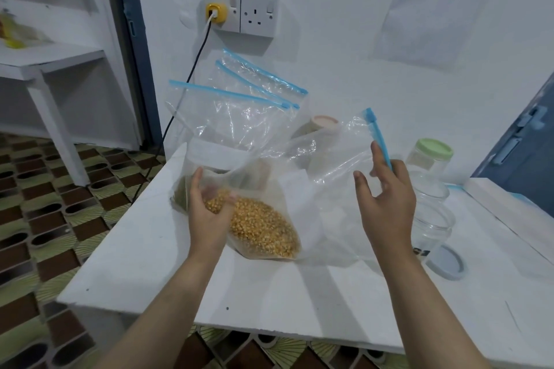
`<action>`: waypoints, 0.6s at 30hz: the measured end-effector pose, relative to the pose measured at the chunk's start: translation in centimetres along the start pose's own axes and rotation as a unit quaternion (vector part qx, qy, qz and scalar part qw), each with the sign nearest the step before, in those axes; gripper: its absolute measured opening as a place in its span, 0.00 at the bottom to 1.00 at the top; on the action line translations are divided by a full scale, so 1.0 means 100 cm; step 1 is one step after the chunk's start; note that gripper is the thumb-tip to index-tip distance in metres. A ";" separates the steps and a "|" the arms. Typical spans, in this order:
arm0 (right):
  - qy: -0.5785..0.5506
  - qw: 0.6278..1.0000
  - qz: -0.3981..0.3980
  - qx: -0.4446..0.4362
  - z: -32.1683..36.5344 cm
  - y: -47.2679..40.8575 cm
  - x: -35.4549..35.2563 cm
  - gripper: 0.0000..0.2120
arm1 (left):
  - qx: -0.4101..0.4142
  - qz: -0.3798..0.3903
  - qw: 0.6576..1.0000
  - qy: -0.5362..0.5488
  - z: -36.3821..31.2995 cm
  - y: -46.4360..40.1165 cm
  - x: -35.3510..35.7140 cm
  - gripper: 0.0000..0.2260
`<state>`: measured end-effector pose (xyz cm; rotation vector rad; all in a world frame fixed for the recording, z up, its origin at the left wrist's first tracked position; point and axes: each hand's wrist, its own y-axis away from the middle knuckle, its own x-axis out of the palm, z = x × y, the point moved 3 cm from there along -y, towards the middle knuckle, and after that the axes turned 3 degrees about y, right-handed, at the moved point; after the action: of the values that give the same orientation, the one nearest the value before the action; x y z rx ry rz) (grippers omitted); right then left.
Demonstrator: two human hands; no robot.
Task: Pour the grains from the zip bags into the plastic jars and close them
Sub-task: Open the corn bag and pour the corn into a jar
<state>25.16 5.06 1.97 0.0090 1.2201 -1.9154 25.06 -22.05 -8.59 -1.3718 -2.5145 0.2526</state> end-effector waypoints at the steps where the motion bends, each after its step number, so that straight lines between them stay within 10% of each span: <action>1: -0.004 1.000 -0.001 0.001 0.000 0.000 0.000 0.25 | 0.003 0.008 1.000 -0.007 0.000 0.000 0.002 0.33; 18: -0.059 0.997 -0.025 0.036 0.009 -0.026 -0.016 0.25 | 0.067 0.019 0.997 -0.035 -0.047 -0.040 0.035 0.26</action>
<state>24.84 5.81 5.07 -0.0950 1.0811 -1.9736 21.46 -21.12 -2.51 -1.3814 -2.4781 0.4766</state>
